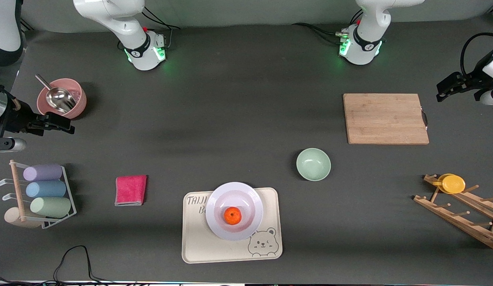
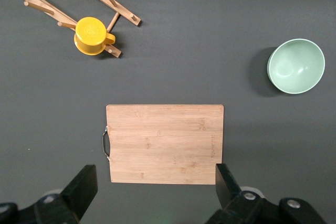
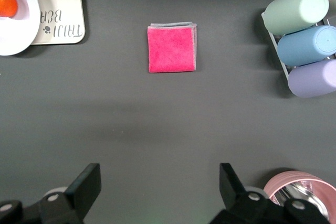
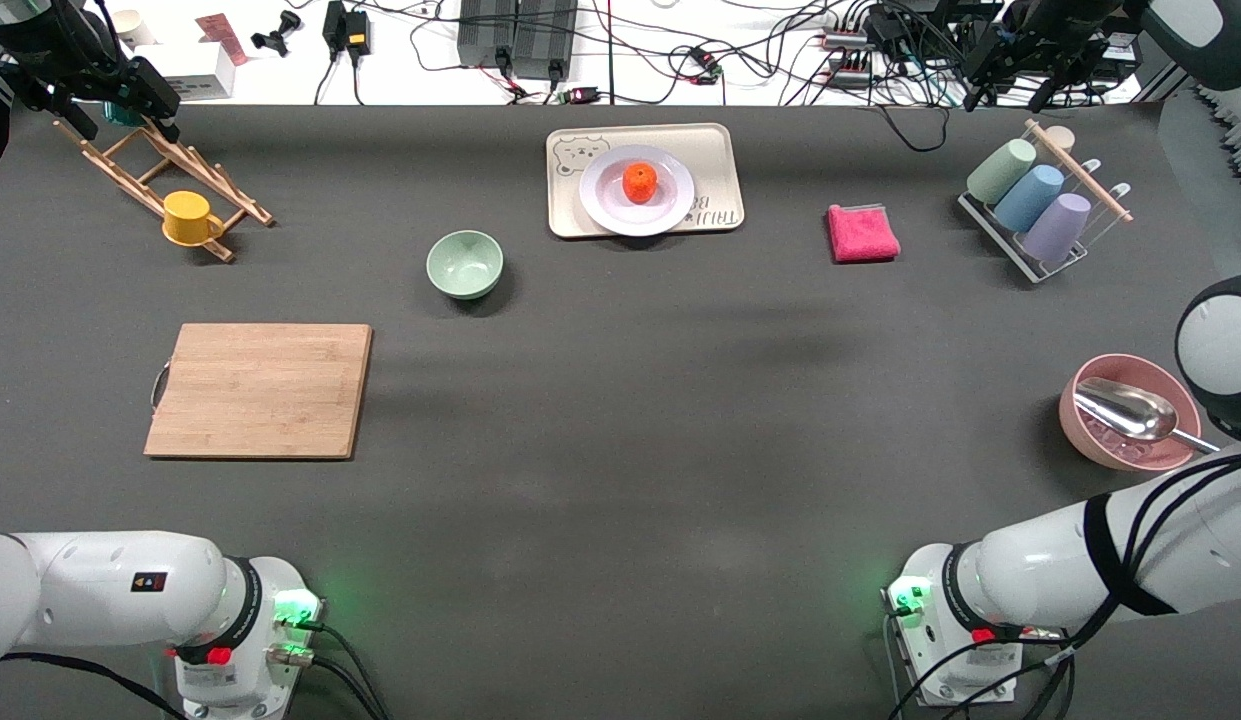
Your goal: Place orange and plate with both arms
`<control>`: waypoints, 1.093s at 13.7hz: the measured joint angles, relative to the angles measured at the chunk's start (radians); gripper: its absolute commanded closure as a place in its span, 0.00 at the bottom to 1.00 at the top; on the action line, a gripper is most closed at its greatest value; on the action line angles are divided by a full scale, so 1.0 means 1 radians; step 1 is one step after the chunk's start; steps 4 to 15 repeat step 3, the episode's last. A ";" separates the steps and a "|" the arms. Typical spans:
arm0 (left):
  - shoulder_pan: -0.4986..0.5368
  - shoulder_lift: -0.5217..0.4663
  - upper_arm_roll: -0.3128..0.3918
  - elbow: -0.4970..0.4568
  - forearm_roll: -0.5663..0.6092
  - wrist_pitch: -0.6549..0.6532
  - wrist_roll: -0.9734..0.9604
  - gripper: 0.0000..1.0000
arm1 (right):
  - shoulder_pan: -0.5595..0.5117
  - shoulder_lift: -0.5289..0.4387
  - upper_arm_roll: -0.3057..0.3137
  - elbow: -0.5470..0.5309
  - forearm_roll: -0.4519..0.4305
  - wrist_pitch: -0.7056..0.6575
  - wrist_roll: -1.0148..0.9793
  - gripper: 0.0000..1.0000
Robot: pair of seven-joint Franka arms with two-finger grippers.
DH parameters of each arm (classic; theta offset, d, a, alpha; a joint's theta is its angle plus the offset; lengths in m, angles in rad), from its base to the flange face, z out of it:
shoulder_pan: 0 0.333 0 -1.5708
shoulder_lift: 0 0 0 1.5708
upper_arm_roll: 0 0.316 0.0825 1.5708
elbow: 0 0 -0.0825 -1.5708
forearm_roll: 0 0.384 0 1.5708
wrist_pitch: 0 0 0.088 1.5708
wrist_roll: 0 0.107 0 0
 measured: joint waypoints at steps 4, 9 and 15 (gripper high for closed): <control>0.000 0.000 0.000 -0.001 0.000 0.000 0.000 0.00 | 0.000 0.000 -0.001 0.000 -0.024 0.000 0.001 0.00; 0.000 0.000 0.000 -0.001 0.000 0.000 0.000 0.00 | 0.000 0.000 -0.001 0.000 -0.024 0.000 0.001 0.00; 0.000 0.000 0.000 -0.001 0.000 0.000 0.000 0.00 | 0.000 0.000 -0.001 0.000 -0.024 0.000 0.001 0.00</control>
